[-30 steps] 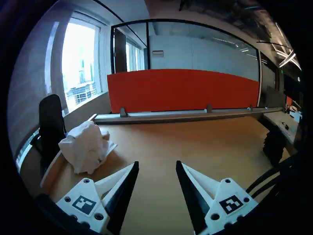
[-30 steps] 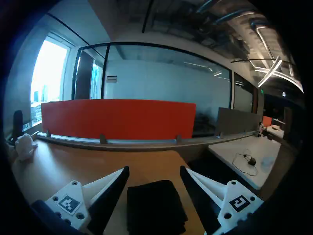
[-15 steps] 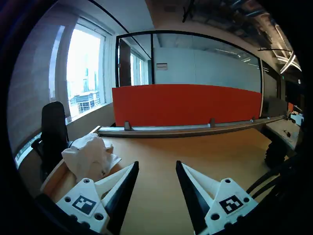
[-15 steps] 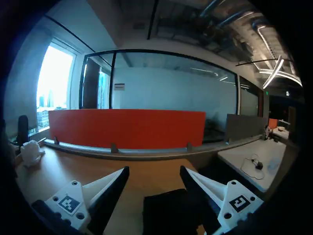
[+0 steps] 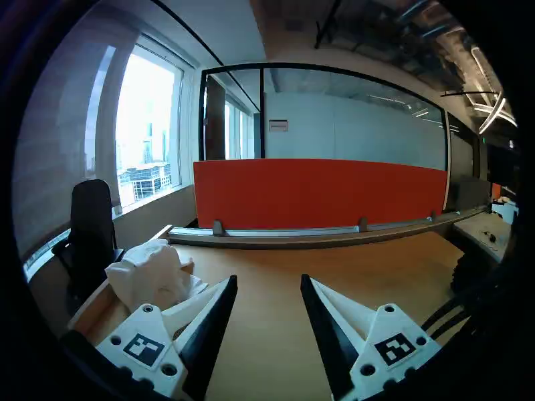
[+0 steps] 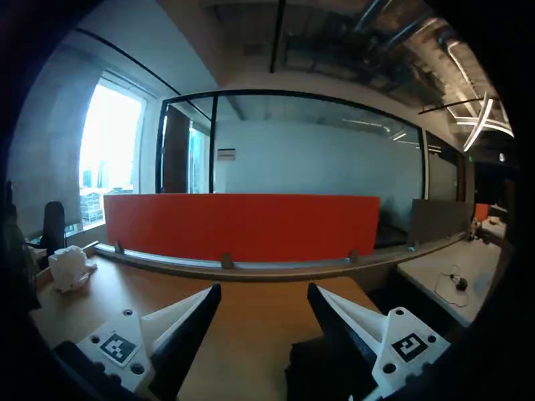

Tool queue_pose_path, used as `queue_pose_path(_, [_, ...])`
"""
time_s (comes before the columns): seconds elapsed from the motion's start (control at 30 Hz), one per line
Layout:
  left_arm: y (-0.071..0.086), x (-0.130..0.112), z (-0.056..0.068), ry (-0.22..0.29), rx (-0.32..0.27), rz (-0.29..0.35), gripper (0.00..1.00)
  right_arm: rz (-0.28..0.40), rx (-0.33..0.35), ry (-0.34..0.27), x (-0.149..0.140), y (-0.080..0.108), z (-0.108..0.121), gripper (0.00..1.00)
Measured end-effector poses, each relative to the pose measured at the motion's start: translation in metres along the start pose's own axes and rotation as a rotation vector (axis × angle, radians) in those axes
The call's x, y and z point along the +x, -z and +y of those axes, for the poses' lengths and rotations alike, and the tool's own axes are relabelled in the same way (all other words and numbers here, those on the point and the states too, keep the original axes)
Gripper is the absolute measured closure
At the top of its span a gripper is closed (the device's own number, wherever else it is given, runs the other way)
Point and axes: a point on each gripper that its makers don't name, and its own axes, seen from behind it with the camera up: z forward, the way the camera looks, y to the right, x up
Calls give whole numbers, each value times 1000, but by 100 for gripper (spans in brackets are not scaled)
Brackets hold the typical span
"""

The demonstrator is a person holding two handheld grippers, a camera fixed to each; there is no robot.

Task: Fold towel

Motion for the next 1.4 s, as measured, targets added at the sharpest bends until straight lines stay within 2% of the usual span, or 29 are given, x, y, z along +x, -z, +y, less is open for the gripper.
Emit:
queue_pose_path(0.2, [-1, 13, 0, 8, -7, 28, 31, 7, 29, 4, 5, -2, -27, 0])
queue_pose_path(0.5, [-2, 19, 4, 22, -21, 50, 31, 19, 43, -1, 11, -10, -54, 0])
queue_pose_path(0.77, [-4, 19, 6, 31, -20, 63, 31, 14, 44, 3, 7, -15, -66, 0])
queue_pose_path(1.17, [-5, 31, 10, 31, -14, 96, 31, 20, 30, 4, 20, -17, -76, 0])
queue_pose_path(1.4, [-7, 20, 7, 30, -9, 104, 31, 21, 38, 9, 25, -14, -84, 0])
